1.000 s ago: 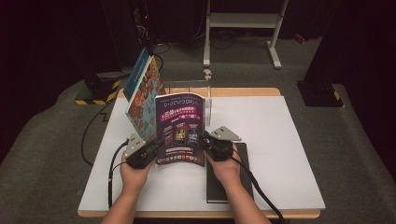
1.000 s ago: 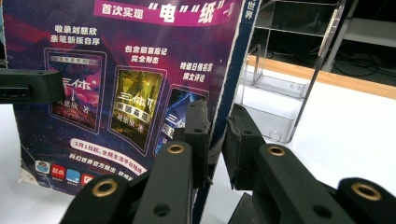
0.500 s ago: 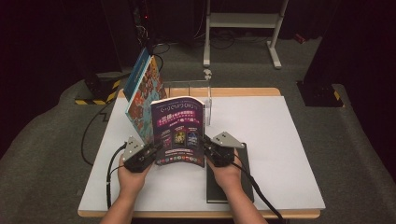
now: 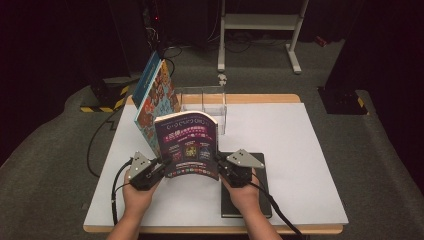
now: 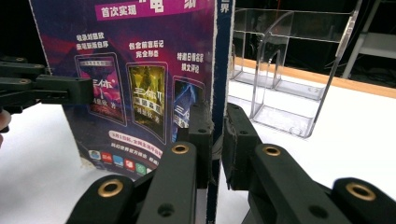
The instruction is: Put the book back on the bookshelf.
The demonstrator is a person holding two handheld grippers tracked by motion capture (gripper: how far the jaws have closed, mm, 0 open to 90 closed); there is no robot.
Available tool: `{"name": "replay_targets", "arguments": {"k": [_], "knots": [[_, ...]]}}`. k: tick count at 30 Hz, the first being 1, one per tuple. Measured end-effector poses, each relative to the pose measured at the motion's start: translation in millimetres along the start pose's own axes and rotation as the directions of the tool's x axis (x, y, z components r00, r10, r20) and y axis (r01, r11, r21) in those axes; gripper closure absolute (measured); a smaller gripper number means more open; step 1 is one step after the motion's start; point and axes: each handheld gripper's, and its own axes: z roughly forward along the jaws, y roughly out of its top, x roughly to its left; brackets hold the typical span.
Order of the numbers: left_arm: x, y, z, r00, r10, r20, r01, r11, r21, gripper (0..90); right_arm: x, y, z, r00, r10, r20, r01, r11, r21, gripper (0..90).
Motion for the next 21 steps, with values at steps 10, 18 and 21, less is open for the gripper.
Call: {"name": "replay_targets", "arguments": {"k": [10, 18, 21], "knots": [[0.4, -3.8, -4.3, 0.9998, 0.020, -0.008, -0.020, 0.9998, 0.002, 76.2, 7.0, -5.5, -7.6, 0.9997, -0.024, -0.004, 0.024, 1.000, -0.011, 81.8], [1.6, -6.1, -8.0, 0.9993, 0.037, 0.001, -0.037, 0.9993, 0.002, 75.2, 5.3, -11.0, -9.5, 0.9994, -0.007, -0.034, 0.007, 1.000, -0.011, 77.2], [2.1, -7.6, -9.9, 0.9982, 0.059, 0.007, -0.059, 0.9982, 0.003, 74.3, 4.3, -16.0, -9.6, 0.9989, -0.005, -0.047, 0.004, 1.000, -0.004, 71.9]]}}
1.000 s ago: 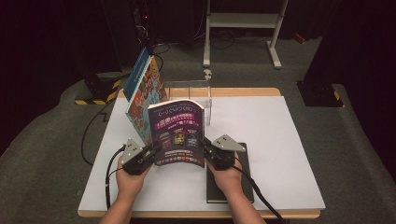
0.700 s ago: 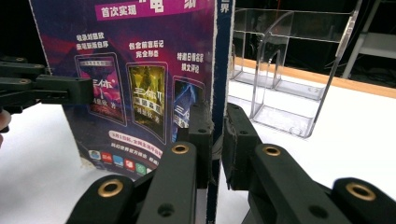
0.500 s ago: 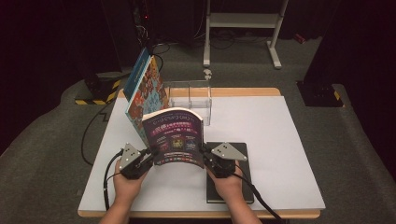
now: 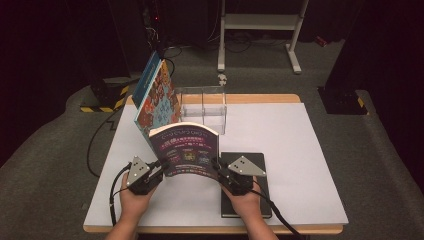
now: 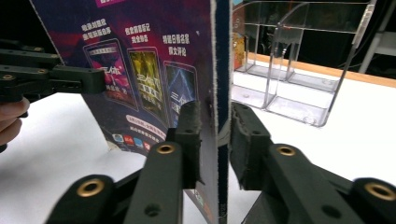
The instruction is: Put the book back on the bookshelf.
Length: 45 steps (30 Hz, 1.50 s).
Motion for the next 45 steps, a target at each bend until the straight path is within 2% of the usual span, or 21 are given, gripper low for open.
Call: {"name": "replay_targets", "arguments": {"k": [3, 4, 6, 7, 14, 16, 18, 20, 24, 31, 38, 45], "knots": [[0.1, -0.2, -0.2, 1.0000, 0.002, 0.001, -0.002, 1.0000, 0.000, 73.6, -0.6, 1.3, 0.5, 0.9999, -0.004, -0.011, 0.004, 1.000, -0.006, 67.7], [-0.2, -0.3, -0.1, 1.0000, 0.003, 0.000, -0.003, 1.0000, 0.000, 72.9, -2.1, 9.2, 2.5, 0.9995, -0.016, -0.028, 0.016, 1.000, -0.023, 64.4], [-0.2, -0.3, 0.0, 1.0000, 0.003, -0.001, -0.003, 1.0000, 0.001, 72.7, -2.4, 12.8, 3.6, 0.9993, -0.022, -0.029, 0.021, 0.999, -0.027, 63.8], [-0.1, -0.1, 0.2, 1.0000, 0.002, -0.001, -0.002, 1.0000, 0.001, 72.3, -2.8, 24.3, 6.9, 0.9989, -0.037, -0.027, 0.036, 0.999, -0.037, 62.8], [1.3, 0.5, 1.4, 0.9999, -0.013, -0.008, 0.013, 0.9999, 0.001, 71.2, -2.9, 47.8, 9.0, 0.9952, -0.078, -0.060, 0.073, 0.994, -0.081, 65.2], [1.4, 0.5, 1.6, 0.9999, -0.013, -0.010, 0.013, 0.9999, 0.003, 71.1, -1.5, 48.7, 8.6, 0.9947, -0.085, -0.058, 0.080, 0.993, -0.082, 69.1], [1.6, 0.5, 1.7, 0.9999, -0.010, -0.008, 0.010, 0.9999, 0.009, 71.1, -0.7, 48.3, 7.1, 0.9946, -0.089, -0.052, 0.085, 0.993, -0.078, 79.1], [0.7, 0.0, 2.3, 0.9999, -0.007, -0.014, 0.007, 0.9999, 0.008, 70.3, 1.0, 46.6, 4.9, 0.9933, -0.101, -0.057, 0.096, 0.992, -0.080, 82.5], [2.2, 0.0, 3.1, 0.9995, -0.024, -0.022, 0.024, 0.9997, 0.009, 68.2, 4.1, 45.2, 1.4, 0.9910, -0.117, -0.064, 0.112, 0.990, -0.086, 83.0], [6.0, -0.2, 3.4, 0.9987, -0.030, -0.041, 0.031, 0.9994, 0.017, 64.0, 5.5, 43.5, -3.1, 0.9906, -0.115, -0.075, 0.106, 0.988, -0.111, 83.4], [11.1, 2.2, 2.2, 0.9968, -0.055, -0.057, 0.055, 0.9985, -0.003, 62.9, 8.7, 44.5, -7.8, 0.9949, -0.087, -0.051, 0.079, 0.986, -0.148, 83.5], [13.0, 3.1, 1.5, 0.9963, -0.060, -0.061, 0.060, 0.9982, -0.005, 62.7, 4.8, 48.0, -9.2, 0.9987, -0.044, 0.026, 0.048, 0.982, -0.183, 83.6]]}}
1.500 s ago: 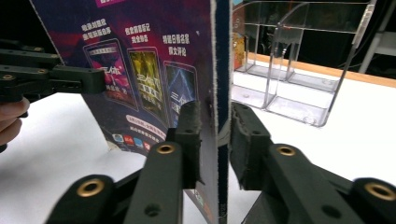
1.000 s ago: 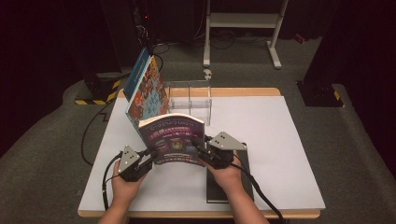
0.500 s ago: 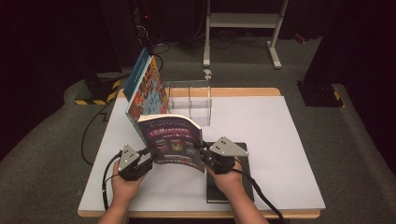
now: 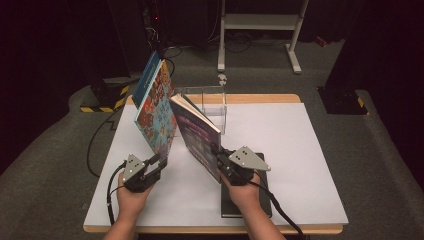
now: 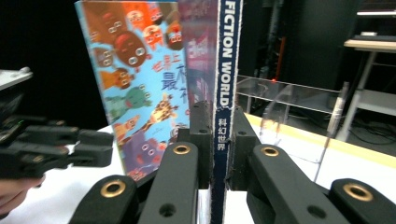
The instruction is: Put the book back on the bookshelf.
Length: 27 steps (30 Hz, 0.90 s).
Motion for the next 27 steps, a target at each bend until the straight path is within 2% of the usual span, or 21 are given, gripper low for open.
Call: {"name": "replay_targets", "arguments": {"k": [4, 16, 22, 27], "knots": [[-0.4, -0.3, 0.5, 1.0000, -0.002, 0.002, 0.002, 1.0000, 0.000, 62.7, -5.1, 0.8, 4.8, 0.9998, 0.015, 0.016, -0.015, 1.000, -0.007, 83.6], [2.6, 2.2, 0.0, 0.9997, -0.024, 0.004, 0.024, 0.9997, -0.003, 61.9, 1.5, 6.9, 27.7, 0.9985, 0.014, 0.053, -0.013, 1.000, -0.018, 83.5], [2.7, 2.5, 0.2, 0.9996, -0.028, 0.006, 0.028, 0.9996, -0.004, 61.9, 4.7, 4.3, 32.7, 0.9980, -0.003, 0.063, 0.004, 1.000, -0.013, 83.5], [1.9, 3.2, 0.2, 0.9992, -0.039, 0.013, 0.039, 0.9992, -0.007, 61.4, 4.9, 0.2, 31.9, 0.9981, 0.002, 0.061, -0.001, 1.000, -0.012, 83.4]]}}
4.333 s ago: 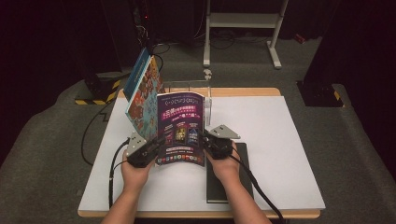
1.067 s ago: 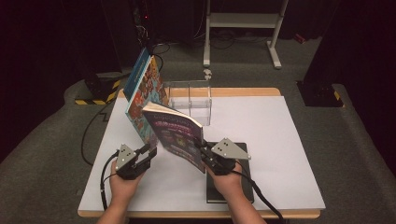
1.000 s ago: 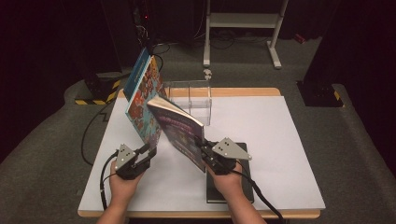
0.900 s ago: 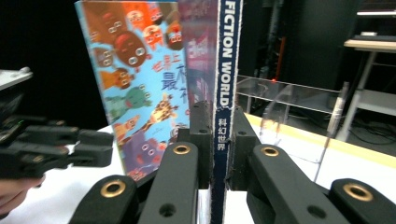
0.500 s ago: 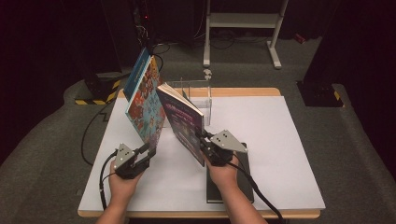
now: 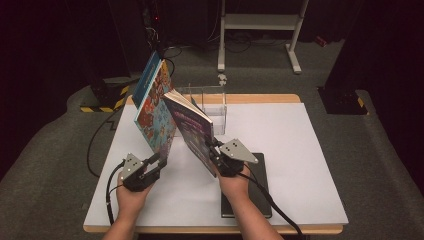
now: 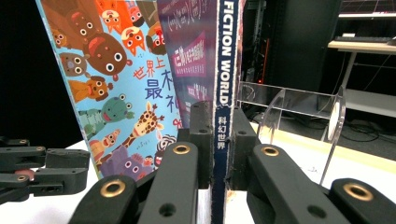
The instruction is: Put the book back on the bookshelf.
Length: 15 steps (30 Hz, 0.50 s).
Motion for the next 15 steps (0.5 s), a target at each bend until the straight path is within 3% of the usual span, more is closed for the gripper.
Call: {"name": "replay_targets", "arguments": {"k": [5, 15], "knots": [[-5.7, 2.2, -0.3, 0.9998, -0.006, 0.019, 0.006, 1.0000, 0.005, 57.5, -0.9, -5.7, -5.8, 0.9998, 0.019, -0.007, -0.019, 1.000, 0.008, 83.0], [-35.8, 20.1, -4.2, 0.9924, -0.007, 0.123, 0.010, 0.9996, -0.026, 44.9, 2.8, -18.3, -14.8, 0.9988, 0.043, -0.024, -0.043, 0.999, 0.002, 81.5]]}}
